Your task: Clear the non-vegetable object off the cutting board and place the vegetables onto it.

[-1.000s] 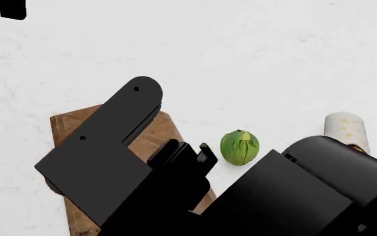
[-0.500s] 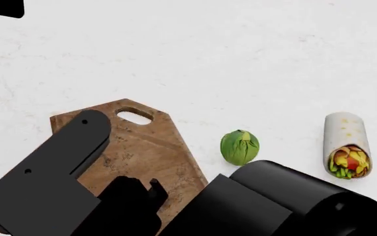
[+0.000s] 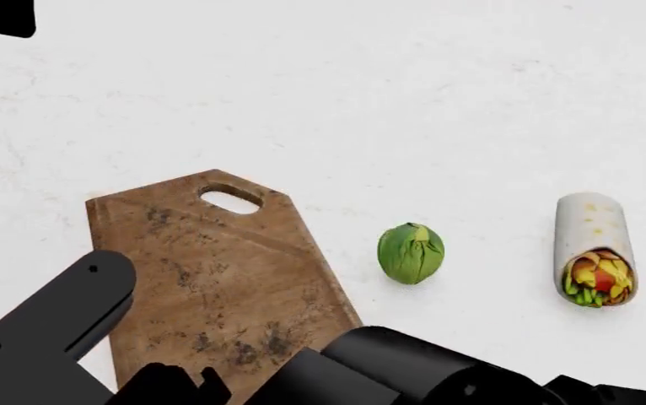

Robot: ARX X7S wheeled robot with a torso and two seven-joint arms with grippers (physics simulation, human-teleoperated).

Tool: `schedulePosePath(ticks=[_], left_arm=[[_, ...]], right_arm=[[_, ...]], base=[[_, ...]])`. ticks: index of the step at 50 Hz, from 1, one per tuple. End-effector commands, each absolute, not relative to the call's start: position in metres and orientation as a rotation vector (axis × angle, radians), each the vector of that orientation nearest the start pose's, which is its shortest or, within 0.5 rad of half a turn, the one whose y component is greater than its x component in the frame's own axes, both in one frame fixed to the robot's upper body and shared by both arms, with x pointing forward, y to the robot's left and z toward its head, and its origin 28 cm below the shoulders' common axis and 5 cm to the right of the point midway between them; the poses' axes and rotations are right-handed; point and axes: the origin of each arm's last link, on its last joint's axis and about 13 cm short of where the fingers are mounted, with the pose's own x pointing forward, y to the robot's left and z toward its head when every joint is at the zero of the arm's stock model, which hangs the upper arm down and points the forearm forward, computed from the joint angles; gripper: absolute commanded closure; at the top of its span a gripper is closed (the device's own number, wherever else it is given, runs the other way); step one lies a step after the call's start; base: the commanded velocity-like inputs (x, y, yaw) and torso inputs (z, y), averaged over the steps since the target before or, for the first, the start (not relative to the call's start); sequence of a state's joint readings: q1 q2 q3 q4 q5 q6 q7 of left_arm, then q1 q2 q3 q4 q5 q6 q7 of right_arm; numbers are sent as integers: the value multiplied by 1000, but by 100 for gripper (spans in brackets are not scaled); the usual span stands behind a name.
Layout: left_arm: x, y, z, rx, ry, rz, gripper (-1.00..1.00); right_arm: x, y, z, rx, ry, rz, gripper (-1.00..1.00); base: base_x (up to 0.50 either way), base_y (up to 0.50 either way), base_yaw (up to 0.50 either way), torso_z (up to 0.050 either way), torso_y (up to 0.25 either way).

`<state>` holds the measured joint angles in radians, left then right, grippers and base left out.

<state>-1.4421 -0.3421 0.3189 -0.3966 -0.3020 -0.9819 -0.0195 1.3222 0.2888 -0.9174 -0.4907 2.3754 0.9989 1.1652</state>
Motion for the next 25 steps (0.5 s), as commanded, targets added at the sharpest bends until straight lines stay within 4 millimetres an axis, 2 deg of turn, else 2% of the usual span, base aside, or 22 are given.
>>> schedulePosePath(ticks=[1,25], left_arm=[[374,272,340,177,-2,28,-100],[375,273,336,170,2,29,-100]], right_arm=[[156,0,276,-282,588,1133,-100],[156,9,264,-299,616,1161,-100]], base=[[0,0,0,0,0],[0,0,0,0,0]])
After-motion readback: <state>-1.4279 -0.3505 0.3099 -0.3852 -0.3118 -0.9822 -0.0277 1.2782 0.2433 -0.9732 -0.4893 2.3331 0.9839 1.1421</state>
